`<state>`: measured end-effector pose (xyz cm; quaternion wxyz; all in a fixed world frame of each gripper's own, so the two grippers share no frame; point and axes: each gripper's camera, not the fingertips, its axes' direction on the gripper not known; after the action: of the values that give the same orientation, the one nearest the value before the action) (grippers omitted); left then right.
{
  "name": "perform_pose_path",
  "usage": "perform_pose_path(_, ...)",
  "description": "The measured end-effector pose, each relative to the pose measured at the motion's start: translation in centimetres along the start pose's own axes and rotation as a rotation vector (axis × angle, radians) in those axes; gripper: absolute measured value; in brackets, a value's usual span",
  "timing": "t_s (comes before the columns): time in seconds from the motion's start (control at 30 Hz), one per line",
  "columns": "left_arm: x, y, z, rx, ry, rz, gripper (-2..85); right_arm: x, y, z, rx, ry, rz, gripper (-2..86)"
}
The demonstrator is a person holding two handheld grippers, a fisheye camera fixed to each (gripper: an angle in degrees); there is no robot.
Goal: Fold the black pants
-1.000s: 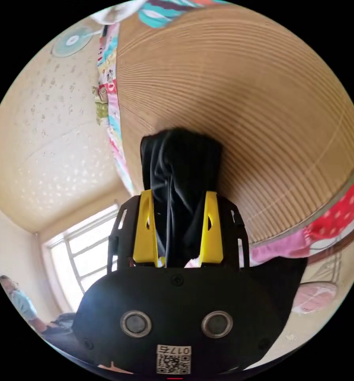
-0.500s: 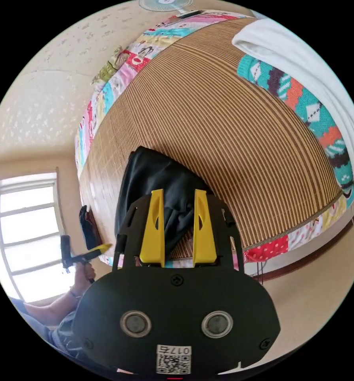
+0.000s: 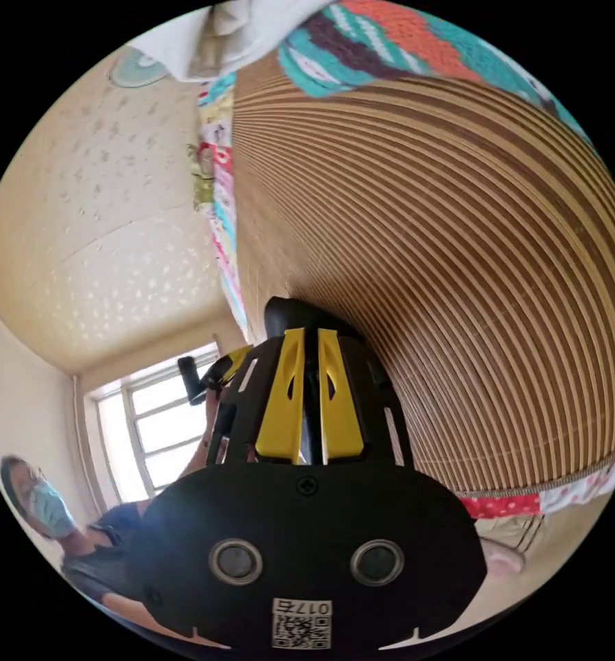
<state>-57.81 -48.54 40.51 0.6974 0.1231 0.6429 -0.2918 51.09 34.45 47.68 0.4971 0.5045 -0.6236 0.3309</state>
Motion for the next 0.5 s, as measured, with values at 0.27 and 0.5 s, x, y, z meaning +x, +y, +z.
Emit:
perform_pose_path(0.27, -0.8, -4.6, 3.8, -0.049, -0.11, -0.022, 12.5, -6.4, 6.6, 0.5, 0.065, 0.209, -0.239, 6.6)
perform_pose_path(0.5, -2.0, -5.9, 5.4, -0.125, -0.135, -0.017, 5.4, -7.5, 5.0, 6.9, -0.149, 0.32, -0.306, 5.5)
